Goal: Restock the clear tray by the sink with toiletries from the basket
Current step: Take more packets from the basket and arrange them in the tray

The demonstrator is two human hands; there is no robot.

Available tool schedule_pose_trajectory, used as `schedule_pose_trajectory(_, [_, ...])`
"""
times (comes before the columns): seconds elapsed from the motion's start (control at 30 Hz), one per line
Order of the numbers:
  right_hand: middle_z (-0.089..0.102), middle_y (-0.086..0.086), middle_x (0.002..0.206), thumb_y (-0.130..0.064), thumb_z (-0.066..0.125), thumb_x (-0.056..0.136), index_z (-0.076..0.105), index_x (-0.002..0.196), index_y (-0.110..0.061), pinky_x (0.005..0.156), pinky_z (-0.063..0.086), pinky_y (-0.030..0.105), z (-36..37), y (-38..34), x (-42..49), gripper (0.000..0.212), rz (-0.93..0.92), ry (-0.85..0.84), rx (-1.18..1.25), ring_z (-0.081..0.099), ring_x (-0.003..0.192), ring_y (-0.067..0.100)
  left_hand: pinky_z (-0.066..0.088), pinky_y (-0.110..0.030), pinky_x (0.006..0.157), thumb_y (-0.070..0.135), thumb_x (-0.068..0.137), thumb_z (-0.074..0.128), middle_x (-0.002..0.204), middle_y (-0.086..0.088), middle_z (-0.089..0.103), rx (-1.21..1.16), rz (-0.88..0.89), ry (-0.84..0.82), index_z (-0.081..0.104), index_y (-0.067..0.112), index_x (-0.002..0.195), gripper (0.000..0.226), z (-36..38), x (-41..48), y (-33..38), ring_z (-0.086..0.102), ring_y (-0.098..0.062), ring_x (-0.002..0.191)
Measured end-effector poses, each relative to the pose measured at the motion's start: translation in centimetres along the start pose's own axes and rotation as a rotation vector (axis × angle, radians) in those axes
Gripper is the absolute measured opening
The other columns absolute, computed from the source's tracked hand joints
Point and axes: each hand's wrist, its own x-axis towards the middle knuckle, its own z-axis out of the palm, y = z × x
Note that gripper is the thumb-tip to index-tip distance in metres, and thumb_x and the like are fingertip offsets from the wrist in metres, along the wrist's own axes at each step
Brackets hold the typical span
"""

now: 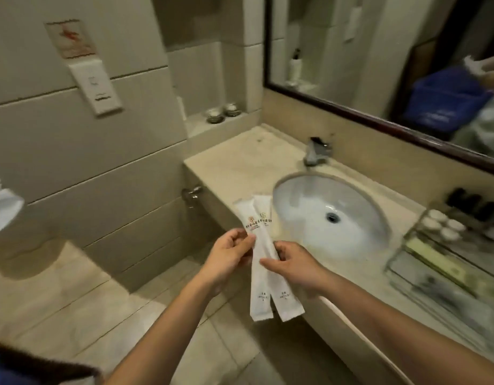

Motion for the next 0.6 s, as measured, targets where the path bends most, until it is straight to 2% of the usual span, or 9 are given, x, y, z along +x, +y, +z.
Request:
schedule_pose_trajectory(0.1, [0.07, 0.007, 0.108, -0.023, 0.062, 0.088, 0.064, 0.11, -0.011, 0.087, 0.055, 0.041, -5.0, 2.8, -2.6, 0.024, 0.059, 0.197, 0.041, 0.067, 0.095, 0.019, 0.053, -0.028, 0.069, 0.009, 0.09, 0.059, 0.076, -0.001, 0.067, 0.13, -0.116, -0.203, 0.059, 0.011, 0.101, 0.011, 5.9, 1.8, -1.6, 0.065, -0.009, 0.068])
schedule_pose_trajectory(0.17, [0.069, 0.006, 0.106, -0.025, 0.061, 0.089, 0.063, 0.109, -0.012, 0.086, 0.055, 0.04, -7.9, 4.9, -4.4, 0.024, 0.116, 0.3, 0.052, 0.067, 0.094, 0.019, 0.053, -0.04, 0.087, 0.007, 0.089, 0.06, 0.097, -0.014, 0.066, 0.238, -0.156, -0.31, 0.061, 0.012, 0.102, 0.014, 9.8, 3.0, -2.6, 0.067, -0.023, 0.09])
schedule_pose_trajectory(0.2, [0.069, 0.005, 0.105, -0.026, 0.06, 0.089, 0.064, 0.108, -0.012, 0.086, 0.055, 0.04, -9.2, 6.0, -5.4, 0.024, 0.153, 0.339, 0.057, 0.067, 0.093, 0.019, 0.053, -0.042, 0.091, 0.007, 0.089, 0.06, 0.103, -0.018, 0.065, 0.29, -0.161, -0.359, 0.062, 0.012, 0.104, 0.015, 11.7, 3.6, -3.0, 0.065, -0.028, 0.098])
schedule_pose_trajectory(0.23, [0.069, 0.005, 0.102, -0.027, 0.059, 0.09, 0.064, 0.106, -0.011, 0.085, 0.055, 0.04, -10.2, 7.0, -6.3, 0.024, 0.192, 0.373, 0.058, 0.067, 0.092, 0.02, 0.055, -0.039, 0.087, 0.007, 0.089, 0.06, 0.102, -0.016, 0.064, 0.33, -0.163, -0.399, 0.061, 0.01, 0.105, 0.017, 13.5, 4.1, -3.3, 0.064, -0.029, 0.1])
schedule_pose_trajectory(0.33, [0.069, 0.007, 0.095, -0.032, 0.058, 0.089, 0.067, 0.101, -0.009, 0.076, 0.052, 0.036, -12.8, 10.2, -8.7, 0.027, 0.333, 0.501, 0.041, 0.066, 0.086, 0.022, 0.058, -0.03, 0.072, 0.003, 0.09, 0.058, 0.088, -0.007, 0.058, 0.41, -0.194, -0.512, 0.058, 0.006, 0.108, 0.019, 18.4, 5.5, -4.1, 0.063, -0.022, 0.088])
schedule_pose_trajectory(0.47, [0.07, 0.012, 0.086, -0.035, 0.056, 0.09, 0.069, 0.091, -0.008, 0.062, 0.04, 0.03, -15.3, 14.0, -11.5, 0.03, 0.505, 0.688, 0.057, 0.064, 0.077, 0.027, 0.054, -0.025, 0.059, 0.001, 0.089, 0.057, 0.083, -0.005, 0.062, 0.439, -0.3, -0.665, 0.059, 0.009, 0.095, 0.011, 24.1, 6.9, -6.3, 0.064, -0.012, 0.069])
schedule_pose_trajectory(0.53, [0.068, 0.008, 0.083, -0.032, 0.054, 0.091, 0.069, 0.089, -0.012, 0.059, 0.037, 0.028, -16.6, 15.7, -12.6, 0.025, 0.575, 0.799, 0.085, 0.061, 0.075, 0.024, 0.052, -0.023, 0.055, -0.001, 0.089, 0.055, 0.075, 0.001, 0.063, 0.453, -0.345, -0.722, 0.059, 0.011, 0.091, 0.012, 26.9, 7.5, -7.4, 0.064, -0.009, 0.063])
schedule_pose_trajectory(0.6, [0.064, 0.001, 0.084, -0.029, 0.054, 0.091, 0.069, 0.097, -0.013, 0.056, 0.037, 0.023, -17.8, 16.9, -13.4, 0.022, 0.641, 0.878, 0.097, 0.058, 0.075, 0.018, 0.053, -0.025, 0.058, -0.002, 0.087, 0.054, 0.077, 0.0, 0.064, 0.462, -0.396, -0.749, 0.059, 0.011, 0.091, 0.015, 29.2, 8.2, -8.5, 0.065, -0.011, 0.066])
